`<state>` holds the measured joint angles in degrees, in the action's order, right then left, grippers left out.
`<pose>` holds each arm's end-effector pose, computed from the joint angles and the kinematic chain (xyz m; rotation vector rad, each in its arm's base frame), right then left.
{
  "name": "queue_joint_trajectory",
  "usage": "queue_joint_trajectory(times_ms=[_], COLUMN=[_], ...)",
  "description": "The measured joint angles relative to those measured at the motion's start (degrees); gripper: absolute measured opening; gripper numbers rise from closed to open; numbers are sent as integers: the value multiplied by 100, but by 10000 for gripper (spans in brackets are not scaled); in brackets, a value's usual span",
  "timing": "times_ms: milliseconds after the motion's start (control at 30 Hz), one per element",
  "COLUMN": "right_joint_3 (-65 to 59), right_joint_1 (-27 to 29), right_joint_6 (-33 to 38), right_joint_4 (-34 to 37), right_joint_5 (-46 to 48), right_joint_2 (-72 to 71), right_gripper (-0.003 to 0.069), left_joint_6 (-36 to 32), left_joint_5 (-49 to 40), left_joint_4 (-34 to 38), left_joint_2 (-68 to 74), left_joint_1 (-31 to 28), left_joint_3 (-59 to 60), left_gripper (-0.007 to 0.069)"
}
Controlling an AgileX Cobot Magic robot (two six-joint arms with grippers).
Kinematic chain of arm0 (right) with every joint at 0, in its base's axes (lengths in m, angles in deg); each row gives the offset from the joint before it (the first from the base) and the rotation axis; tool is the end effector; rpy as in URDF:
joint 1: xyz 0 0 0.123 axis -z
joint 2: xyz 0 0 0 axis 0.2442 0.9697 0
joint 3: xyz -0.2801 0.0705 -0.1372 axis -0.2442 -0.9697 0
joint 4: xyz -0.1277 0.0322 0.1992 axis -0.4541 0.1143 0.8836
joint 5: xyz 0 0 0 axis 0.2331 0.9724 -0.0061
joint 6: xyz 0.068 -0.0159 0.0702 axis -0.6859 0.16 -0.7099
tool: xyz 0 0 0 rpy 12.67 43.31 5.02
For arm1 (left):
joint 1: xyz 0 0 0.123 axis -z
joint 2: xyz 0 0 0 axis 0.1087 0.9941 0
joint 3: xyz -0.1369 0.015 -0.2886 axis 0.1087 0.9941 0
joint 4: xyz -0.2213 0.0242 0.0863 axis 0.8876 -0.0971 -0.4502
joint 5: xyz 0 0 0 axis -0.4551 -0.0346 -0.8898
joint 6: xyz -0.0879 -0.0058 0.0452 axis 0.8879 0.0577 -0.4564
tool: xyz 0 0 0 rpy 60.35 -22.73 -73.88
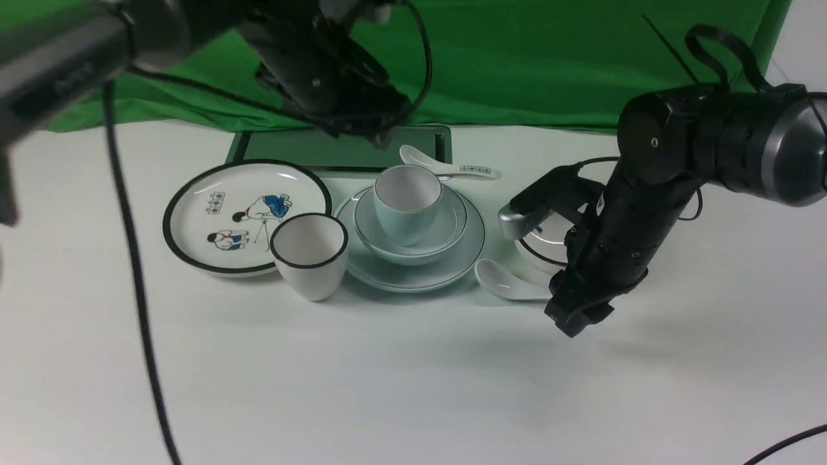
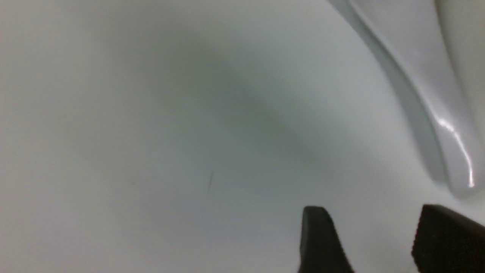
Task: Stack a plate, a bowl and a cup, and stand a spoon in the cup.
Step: Use the right arm to grab a blue soup spoon
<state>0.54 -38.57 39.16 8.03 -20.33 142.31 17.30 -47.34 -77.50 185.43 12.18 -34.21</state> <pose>0.3549 0.1744 0.2378 -1.1187 2.6692 0.1887 0.4319 -0.1554 0.3492 0.5318 2.4644 -0.2435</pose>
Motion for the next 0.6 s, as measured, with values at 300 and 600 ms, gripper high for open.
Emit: queue_joint_trajectory(times_ms=[300,600], right_joint_3=[185,185], right_joint_1=[14,571], right_joint_6=[123,-786], right_joint_4=[-41,-277], right_joint_5=[290,-667], right_joint_2=[368,612], right_gripper=[452,64], left_joint_6=[-6,9], left_joint_5=[-531,276], left_joint_4=[-19,-208], left_joint_2=[-2076,-3867], left_joint_1=[0,0], left_joint_3=[524,2872], left_gripper=[226,64])
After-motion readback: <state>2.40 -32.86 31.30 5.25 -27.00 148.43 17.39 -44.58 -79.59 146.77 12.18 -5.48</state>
